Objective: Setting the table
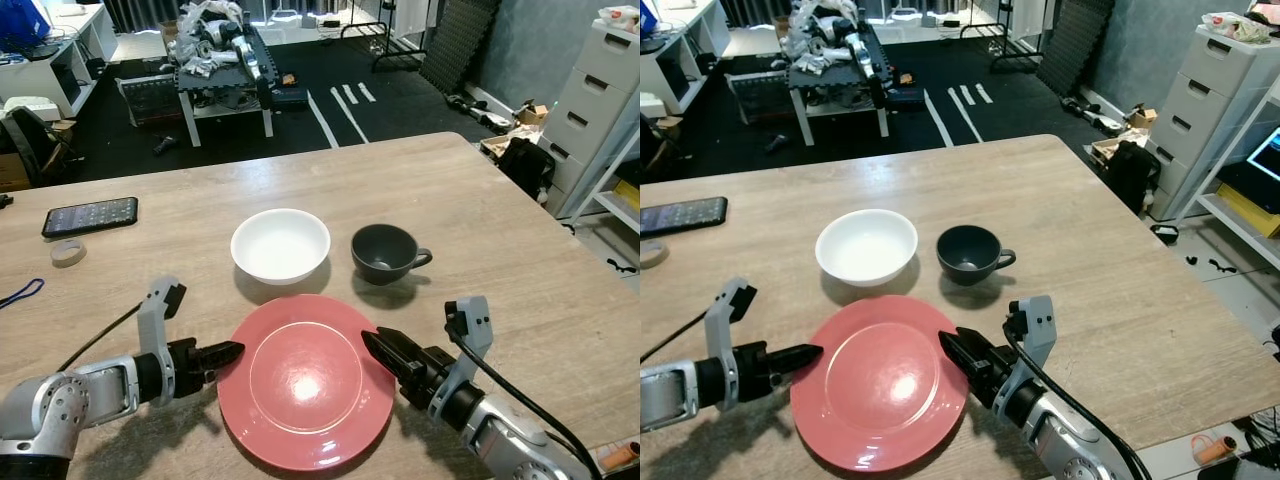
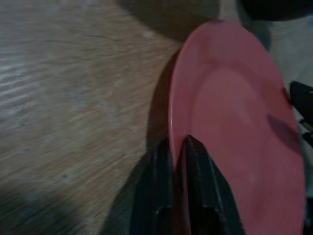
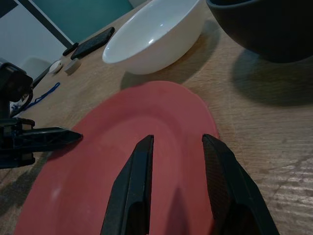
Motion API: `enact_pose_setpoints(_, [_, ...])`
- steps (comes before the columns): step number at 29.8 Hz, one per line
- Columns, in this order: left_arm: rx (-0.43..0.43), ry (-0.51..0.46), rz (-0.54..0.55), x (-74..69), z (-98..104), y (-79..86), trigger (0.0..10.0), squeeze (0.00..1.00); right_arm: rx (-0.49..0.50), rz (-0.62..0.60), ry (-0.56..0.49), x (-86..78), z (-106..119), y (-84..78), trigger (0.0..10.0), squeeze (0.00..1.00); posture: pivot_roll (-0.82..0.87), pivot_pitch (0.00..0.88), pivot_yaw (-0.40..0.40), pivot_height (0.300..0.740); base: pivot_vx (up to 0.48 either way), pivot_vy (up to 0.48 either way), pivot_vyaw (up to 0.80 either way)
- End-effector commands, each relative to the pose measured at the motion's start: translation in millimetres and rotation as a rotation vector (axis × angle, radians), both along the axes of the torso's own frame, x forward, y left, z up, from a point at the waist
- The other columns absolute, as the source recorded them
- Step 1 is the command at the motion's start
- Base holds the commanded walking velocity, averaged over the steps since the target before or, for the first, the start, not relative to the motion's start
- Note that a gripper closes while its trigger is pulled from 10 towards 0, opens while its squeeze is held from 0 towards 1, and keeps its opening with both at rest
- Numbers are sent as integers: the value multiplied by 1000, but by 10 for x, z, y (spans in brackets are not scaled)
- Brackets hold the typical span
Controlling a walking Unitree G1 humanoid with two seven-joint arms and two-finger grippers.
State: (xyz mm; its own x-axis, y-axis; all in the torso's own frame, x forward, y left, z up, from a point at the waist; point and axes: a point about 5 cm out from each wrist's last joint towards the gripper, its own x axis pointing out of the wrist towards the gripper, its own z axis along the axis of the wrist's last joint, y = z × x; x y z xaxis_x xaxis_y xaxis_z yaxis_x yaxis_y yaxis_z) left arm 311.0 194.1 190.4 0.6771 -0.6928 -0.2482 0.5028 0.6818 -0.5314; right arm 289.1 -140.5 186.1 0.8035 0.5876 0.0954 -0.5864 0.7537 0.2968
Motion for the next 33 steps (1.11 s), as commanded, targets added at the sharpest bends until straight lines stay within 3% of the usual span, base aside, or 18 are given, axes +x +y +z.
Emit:
enact_pose_setpoints(1, [0, 38, -15, -15, -72, -21, 0, 0, -1, 10, 17, -28, -36, 24, 10000, 0, 38, 247, 154, 740, 0, 0, 0])
enact_pose_setpoints(2, [-13, 37, -26, -8, -69, -46, 0, 0, -5, 17, 21, -31, -45, 32, 10000, 0, 36, 245, 153, 740, 0, 0, 0])
enact_pose_setpoints(3, [-33, 37, -37, 1, -55, -81, 3882, 0, -10, 28, 28, -39, -60, 39, 10000, 0, 34, 245, 151, 740, 0, 0, 0])
enact_pose_setpoints(4, [-47, 37, -45, 6, -44, -103, 6353, 0, -13, 36, 34, -44, -70, 44, 10000, 0, 34, 245, 151, 740, 0, 0, 0])
enact_pose_setpoints(5, [-47, 37, -45, 6, -44, -103, 6353, 0, -13, 36, 34, -44, -70, 44, 10000, 0, 34, 245, 151, 740, 0, 0, 0])
enact_pose_setpoints(6, [-60, 35, -54, 11, -33, -133, 7451, 0, -18, 61, 47, -62, -89, 50, 10000, 0, 36, 246, 148, 740, 0, 0, 0])
enact_pose_setpoints(7, [-71, 33, -62, 17, -26, -166, 7529, 0, -17, 94, 60, -86, -107, 57, 10000, 0, 35, 246, 146, 740, 0, 0, 0])
enact_pose_setpoints(8, [-81, 31, -66, 30, -21, -197, 8275, 0, -6, 130, 70, -117, -115, 68, 10000, 0, 35, 246, 146, 740, 0, 0, 0])
enact_pose_setpoints(10, [-88, 31, -67, 39, -19, -217, 8275, 0, 3, 153, 77, -138, -119, 76, 10000, 0, 35, 246, 146, 740, 0, 0, 0])
enact_pose_setpoints(11, [-93, 30, -66, 51, -17, -234, 6392, 0, 14, 178, 78, -161, -113, 86, 10000, 0, 33, 245, 145, 740, 0, 0, 0])
enact_pose_setpoints(12, [-100, 27, -64, 62, -15, -246, 3216, 0, 25, 194, 78, -179, -104, 93, 10000, 0, 31, 245, 145, 740, 0, 0, 0])
enact_pose_setpoints(13, [-100, 27, -64, 62, -15, -246, 3216, 0, 25, 194, 78, -179, -104, 93, 10000, 0, 31, 245, 145, 740, 0, 0, 0])
enact_pose_setpoints(14, [-110, 22, -57, 74, -8, -254, 0, 0, 36, 200, 77, -188, -95, 93, 10000, 0, 31, 245, 145, 740, 0, 0, 0])
enact_pose_setpoints(17, [-126, 9, -40, 95, 14, -255, 0, 0, 52, 189, 73, -186, -82, 76, 10000, 0, 30, 244, 148, 740, 0, 0, 0])
enact_pose_setpoints(24, [-138, -12, -6, 69, 51, -202, 0, 0, 157, -43, 37, 38, 44, -261, 10000, 0, 37, 241, 143, 740, 0, 0, 0])
enact_pose_setpoints(28, [-136, -12, -13, 2, 26, -194, 0, 0, 115, -135, 31, 118, 41, -422, 10000, 0, 41, 240, 137, 740, 0, 0, 0])
enact_pose_setpoints(33, [-132, -8, -10, -19, 1, -177, 0, 0, 20, -84, 71, 84, -73, -428, 10000, 0, 44, 238, 131, 740, 0, 0, 0])
